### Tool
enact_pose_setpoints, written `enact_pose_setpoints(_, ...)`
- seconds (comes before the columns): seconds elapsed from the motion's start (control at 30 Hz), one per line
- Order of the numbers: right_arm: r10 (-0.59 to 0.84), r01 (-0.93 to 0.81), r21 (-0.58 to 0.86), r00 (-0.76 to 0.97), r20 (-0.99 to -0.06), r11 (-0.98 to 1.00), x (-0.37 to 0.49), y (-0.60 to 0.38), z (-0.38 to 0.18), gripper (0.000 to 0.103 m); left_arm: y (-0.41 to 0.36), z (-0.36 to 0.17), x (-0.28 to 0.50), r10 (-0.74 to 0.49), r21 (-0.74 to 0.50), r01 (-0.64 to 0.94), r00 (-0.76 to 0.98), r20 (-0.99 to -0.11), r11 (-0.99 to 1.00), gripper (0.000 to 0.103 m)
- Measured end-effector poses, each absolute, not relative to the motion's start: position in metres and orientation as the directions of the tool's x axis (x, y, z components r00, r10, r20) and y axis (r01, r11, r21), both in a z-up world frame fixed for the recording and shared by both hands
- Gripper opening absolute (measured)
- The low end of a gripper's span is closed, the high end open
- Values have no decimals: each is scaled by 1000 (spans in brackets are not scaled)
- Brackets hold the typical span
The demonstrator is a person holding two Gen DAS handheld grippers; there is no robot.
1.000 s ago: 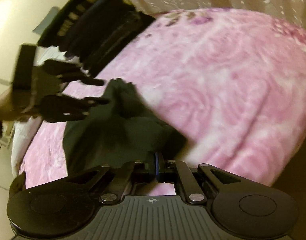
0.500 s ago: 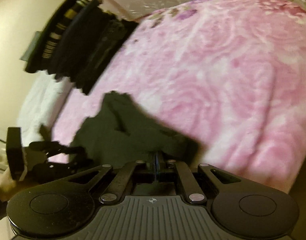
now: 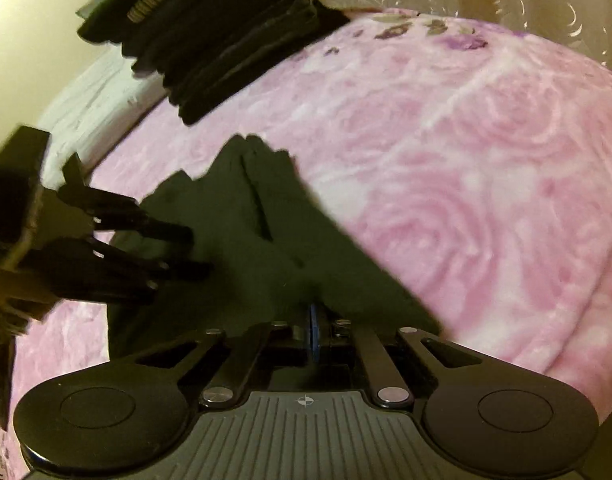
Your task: Fold clothes
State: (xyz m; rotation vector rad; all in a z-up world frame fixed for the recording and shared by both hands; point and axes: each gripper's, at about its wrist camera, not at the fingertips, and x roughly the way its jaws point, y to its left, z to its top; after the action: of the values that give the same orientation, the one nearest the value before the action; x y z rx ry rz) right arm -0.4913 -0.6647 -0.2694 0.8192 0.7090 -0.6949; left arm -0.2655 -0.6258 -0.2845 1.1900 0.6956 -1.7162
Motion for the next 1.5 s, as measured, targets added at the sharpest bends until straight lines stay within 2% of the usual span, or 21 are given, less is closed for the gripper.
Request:
enact_pose_setpoints(0.2,-283,781,326,528,-801,533,-499,-653,-261,4,-636,-279,-267,-370,26,919,-132,-920,-392,44)
enact_pose_setpoints(0.23,-286,778,311,522,-803,546,-497,-650,-259,21,-638,-277,-269,-374,30,919,-130,-918,-394,44)
enact_pose_setpoints(0.27,-288,770,300,523,-802,563,-494,-647,-258,67,-639,-278,-270,-373,32,918,-128,-919,-395,44)
enact_pose_setpoints(0.3,-290,761,286,524,-801,583,-491,-643,-257,82,-640,-279,-271,-372,34,918,-126,-920,-395,44)
enact_pose_setpoints(0.33,-279,750,277,521,-807,600,-487,-641,-257,76,-642,-279,-272,-371,36,917,-124,-920,-396,44)
enact_pose_setpoints(0.37,-257,739,273,516,-817,616,-482,-639,-257,54,-642,-279,-273,-375,38,917,-125,-918,-398,44)
enact_pose_setpoints(0.4,-251,733,270,515,-820,624,-480,-639,-256,53,-643,-278,-275,-379,39,916,-126,-917,-399,44)
enact_pose_setpoints(0.47,-266,729,259,519,-812,633,-479,-638,-250,53,-640,-275,-275,-388,40,915,-130,-913,-401,44)
enact_pose_setpoints(0.53,-284,716,233,524,-803,658,-476,-634,-242,66,-636,-272,-273,-397,42,916,-131,-909,-400,44)
enact_pose_setpoints(0.57,-289,705,224,530,-797,673,-473,-632,-238,76,-632,-269,-270,-399,46,919,-125,-908,-391,44)
enact_pose_setpoints(0.7,-204,620,275,588,-783,735,-455,-627,-242,76,-612,-262,-245,-395,46,935,-103,-913,-351,44)
enact_pose_setpoints(0.8,-195,643,297,579,-792,706,-449,-642,-264,76,-605,-272,-221,-370,61,947,-63,-927,-316,43)
enact_pose_setpoints(0.9,-280,734,287,545,-791,616,-461,-665,-277,76,-604,-282,-199,-379,38,951,-85,-922,-305,42)
enact_pose_setpoints(1.03,-409,821,168,436,-801,546,-467,-658,-257,76,-602,-275,-182,-442,69,964,-54,-895,-258,40)
enact_pose_setpoints(1.2,-310,696,200,534,-786,690,-439,-595,-228,76,-571,-254,-161,-482,128,963,-2,-876,-237,41)
enact_pose_setpoints(1.33,-182,553,243,603,-776,797,-400,-536,-239,76,-545,-255,-149,-487,150,950,-2,-873,-272,41)
enact_pose_setpoints(1.47,-172,633,268,545,-821,727,-399,-529,-273,76,-548,-271,-136,-482,144,951,-6,-876,-274,46)
enact_pose_setpoints(1.5,-180,649,254,524,-832,717,-404,-528,-278,76,-550,-276,-133,-481,141,952,-8,-877,-273,53)
